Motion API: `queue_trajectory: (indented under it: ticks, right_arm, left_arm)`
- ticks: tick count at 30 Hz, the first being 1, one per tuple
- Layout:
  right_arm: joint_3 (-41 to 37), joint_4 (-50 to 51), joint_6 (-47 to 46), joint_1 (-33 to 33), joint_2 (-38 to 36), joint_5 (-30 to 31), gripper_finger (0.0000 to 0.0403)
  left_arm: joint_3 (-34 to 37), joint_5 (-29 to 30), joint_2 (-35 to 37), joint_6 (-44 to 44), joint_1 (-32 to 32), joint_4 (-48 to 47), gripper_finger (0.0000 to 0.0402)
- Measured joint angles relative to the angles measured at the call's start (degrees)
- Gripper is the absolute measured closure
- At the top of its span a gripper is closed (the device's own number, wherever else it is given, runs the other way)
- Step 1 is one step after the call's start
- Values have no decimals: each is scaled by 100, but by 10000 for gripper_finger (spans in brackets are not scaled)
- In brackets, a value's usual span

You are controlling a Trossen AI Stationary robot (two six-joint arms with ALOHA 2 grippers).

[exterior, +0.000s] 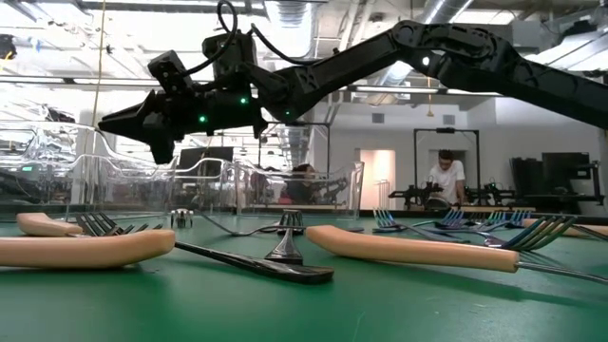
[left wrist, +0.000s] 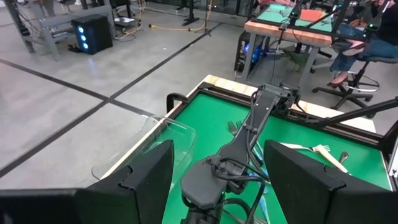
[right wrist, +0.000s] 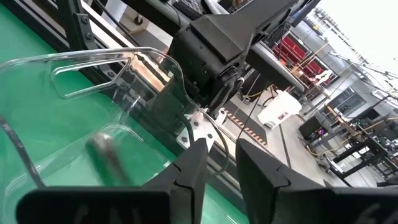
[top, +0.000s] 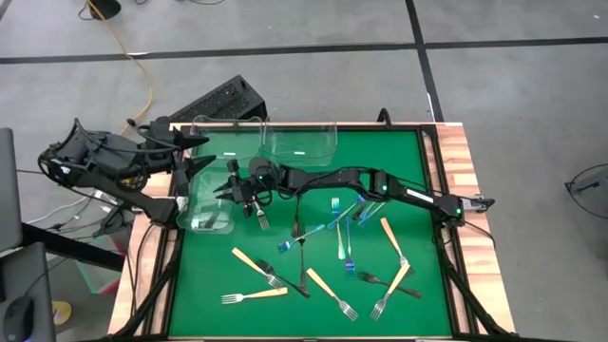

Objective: Sort silverware by color (type)
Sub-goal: Put the black fork into the middle left transparent bin, then put the iridescent fork into the top left transparent bin

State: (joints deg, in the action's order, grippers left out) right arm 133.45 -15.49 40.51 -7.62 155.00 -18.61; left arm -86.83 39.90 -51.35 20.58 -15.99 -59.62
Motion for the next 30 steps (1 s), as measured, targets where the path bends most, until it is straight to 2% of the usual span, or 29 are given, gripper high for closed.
queue_trajectory:
  ticks: [7, 10, 13, 18, 23, 30]
  right_arm:
    - [105, 67, -149, 14, -28, 156, 260]
    - [116, 88, -560, 42, -276, 656, 251]
    - [109, 762, -799, 44, -860, 1217, 246]
    - [144, 2906, -1261, 14, -2128, 2350, 248]
    - [94, 5741, -2370, -130, -2724, 3057, 258]
    - [130, 9030, -5152, -243, -3293, 2901, 271]
  left_arm:
    - [0, 0, -2, 0, 0, -6, 168]
    - [0, 0, -1, 3, 0, -4, 168]
    - [0, -1, 2, 7, 1, 17, 168]
    - [0, -7, 43, -47, 0, 139, 168]
    - [0, -132, 91, -138, 1, 275, 168]
    - [0, -173, 127, -222, 1, 278, 168]
